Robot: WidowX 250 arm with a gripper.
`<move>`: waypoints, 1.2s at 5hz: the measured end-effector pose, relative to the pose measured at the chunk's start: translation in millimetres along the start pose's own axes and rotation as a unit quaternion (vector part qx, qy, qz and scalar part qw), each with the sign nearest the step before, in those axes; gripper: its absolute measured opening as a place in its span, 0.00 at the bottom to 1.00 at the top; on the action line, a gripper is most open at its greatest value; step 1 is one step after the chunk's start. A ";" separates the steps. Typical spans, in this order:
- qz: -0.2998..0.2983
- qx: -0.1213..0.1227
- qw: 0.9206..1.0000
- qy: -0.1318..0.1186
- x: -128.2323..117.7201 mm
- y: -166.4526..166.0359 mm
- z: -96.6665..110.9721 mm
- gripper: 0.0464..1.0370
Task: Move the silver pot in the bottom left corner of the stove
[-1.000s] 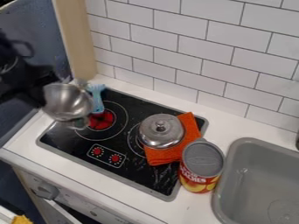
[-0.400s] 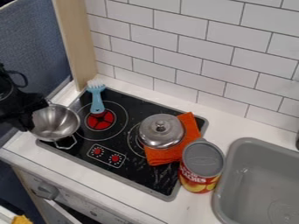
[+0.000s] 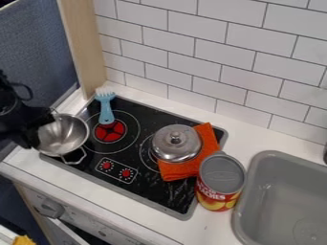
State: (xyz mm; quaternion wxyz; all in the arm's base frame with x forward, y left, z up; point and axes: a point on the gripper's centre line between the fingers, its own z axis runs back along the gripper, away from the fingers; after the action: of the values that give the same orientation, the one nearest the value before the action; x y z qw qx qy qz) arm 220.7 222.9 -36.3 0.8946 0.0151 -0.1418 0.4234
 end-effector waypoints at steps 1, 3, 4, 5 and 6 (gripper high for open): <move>-0.020 0.006 1.000 0.004 -6.5 -5.6 -2.0 0.47; -0.030 0.034 0.999 -0.012 -6.7 -8.0 7.7 0.97; -0.021 0.079 0.996 -0.043 2.7 -5.6 24.4 0.97; -0.016 0.106 0.991 -0.082 17.1 -1.9 49.0 0.96; -0.043 0.101 0.989 -0.099 22.1 -15.3 68.5 0.96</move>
State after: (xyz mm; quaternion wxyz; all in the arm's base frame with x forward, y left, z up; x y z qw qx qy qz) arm 229.2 219.7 36.7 0.8877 0.1532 -0.1855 0.3927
